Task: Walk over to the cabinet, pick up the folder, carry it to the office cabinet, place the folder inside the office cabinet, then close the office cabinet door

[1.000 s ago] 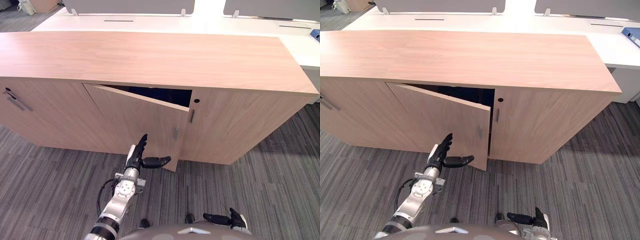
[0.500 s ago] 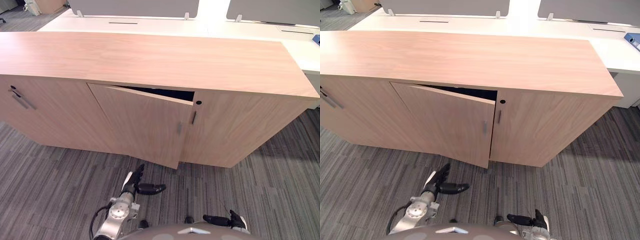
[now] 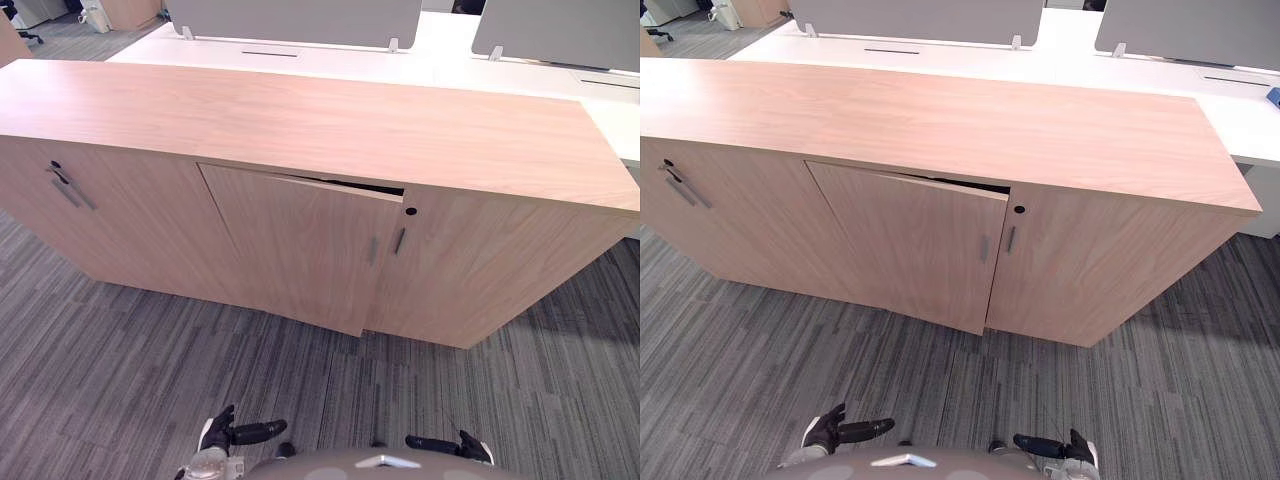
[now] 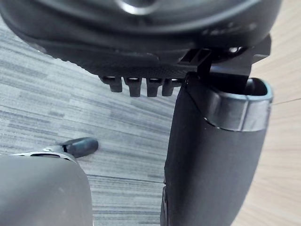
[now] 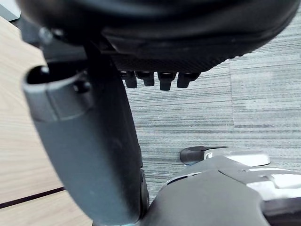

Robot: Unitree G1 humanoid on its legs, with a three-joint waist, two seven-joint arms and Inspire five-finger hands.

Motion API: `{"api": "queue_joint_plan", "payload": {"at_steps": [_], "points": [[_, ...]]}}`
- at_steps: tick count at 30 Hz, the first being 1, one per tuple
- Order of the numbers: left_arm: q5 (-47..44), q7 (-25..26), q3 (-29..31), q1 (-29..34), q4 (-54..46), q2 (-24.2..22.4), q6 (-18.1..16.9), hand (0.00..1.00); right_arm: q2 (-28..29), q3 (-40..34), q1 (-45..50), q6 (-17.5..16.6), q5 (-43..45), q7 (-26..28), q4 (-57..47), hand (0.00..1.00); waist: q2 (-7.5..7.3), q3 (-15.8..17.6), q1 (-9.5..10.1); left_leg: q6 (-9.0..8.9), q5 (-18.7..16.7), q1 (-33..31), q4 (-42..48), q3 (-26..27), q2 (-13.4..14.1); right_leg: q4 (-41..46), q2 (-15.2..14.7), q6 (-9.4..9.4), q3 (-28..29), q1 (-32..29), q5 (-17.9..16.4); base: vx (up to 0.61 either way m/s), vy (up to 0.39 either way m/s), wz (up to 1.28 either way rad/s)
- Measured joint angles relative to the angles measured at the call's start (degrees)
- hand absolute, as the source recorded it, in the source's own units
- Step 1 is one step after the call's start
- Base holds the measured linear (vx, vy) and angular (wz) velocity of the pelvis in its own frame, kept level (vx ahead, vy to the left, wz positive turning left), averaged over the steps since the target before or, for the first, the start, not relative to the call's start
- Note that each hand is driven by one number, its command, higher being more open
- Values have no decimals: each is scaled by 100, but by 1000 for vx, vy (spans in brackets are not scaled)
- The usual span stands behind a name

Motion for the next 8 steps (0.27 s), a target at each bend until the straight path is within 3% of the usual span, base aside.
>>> {"api": "queue_joint_plan", "payload": {"at_steps": [8], "points": [[95, -3, 394, -80, 220, -90, 11, 100, 21, -161, -185, 6, 0, 69, 114, 100, -20, 34, -1, 14, -13, 17, -1, -10, -50, 3, -49, 26, -11, 31, -17, 0, 0, 0]]}}
